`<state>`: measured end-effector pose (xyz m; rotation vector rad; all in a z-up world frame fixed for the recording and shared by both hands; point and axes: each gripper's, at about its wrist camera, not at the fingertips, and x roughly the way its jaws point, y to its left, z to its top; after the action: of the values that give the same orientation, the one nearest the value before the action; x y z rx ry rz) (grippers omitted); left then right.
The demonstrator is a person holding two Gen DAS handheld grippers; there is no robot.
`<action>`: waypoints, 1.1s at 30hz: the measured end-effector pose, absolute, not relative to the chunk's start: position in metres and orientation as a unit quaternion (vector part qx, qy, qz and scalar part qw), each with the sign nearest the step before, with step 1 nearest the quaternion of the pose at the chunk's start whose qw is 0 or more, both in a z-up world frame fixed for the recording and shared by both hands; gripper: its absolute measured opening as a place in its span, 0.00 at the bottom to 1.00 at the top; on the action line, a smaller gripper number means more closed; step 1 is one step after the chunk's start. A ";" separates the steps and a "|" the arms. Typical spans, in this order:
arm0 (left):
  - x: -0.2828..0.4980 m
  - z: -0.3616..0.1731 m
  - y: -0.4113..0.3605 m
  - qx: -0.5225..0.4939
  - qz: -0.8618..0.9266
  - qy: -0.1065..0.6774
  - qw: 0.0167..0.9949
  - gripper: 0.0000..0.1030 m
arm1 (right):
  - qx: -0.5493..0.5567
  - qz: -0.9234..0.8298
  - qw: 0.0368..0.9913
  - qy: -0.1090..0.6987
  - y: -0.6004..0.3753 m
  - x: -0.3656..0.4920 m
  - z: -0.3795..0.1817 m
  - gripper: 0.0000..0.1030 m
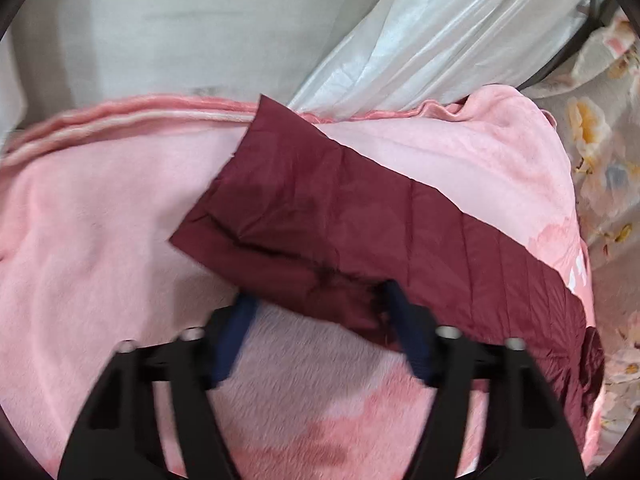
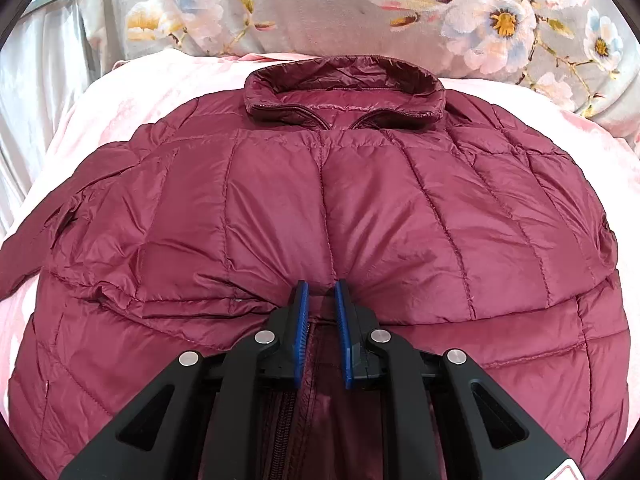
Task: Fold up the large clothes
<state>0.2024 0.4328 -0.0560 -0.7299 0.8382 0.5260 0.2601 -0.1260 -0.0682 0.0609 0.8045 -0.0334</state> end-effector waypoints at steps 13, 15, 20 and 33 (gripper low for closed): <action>0.264 0.089 0.242 -0.192 0.058 0.312 0.928 0.02 | 0.043 -0.033 0.927 0.372 -0.132 0.249 -0.057 0.35; 0.267 0.116 0.176 -0.157 -0.005 0.298 0.942 0.02 | 0.074 -0.018 0.936 0.345 -0.145 0.228 -0.044 0.46; 0.257 0.132 0.030 -0.088 -0.129 0.295 0.943 0.02 | 0.097 -0.017 0.947 0.305 -0.184 0.182 -0.022 0.55; 0.252 0.010 -0.093 -0.137 -0.225 0.395 0.880 0.85 | 0.178 -0.054 0.933 0.308 -0.285 0.138 -0.031 0.61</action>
<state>0.2515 -0.0927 0.0098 -0.2846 0.8235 -0.4691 0.1385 -0.2853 -0.0313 0.3635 0.6292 -0.1112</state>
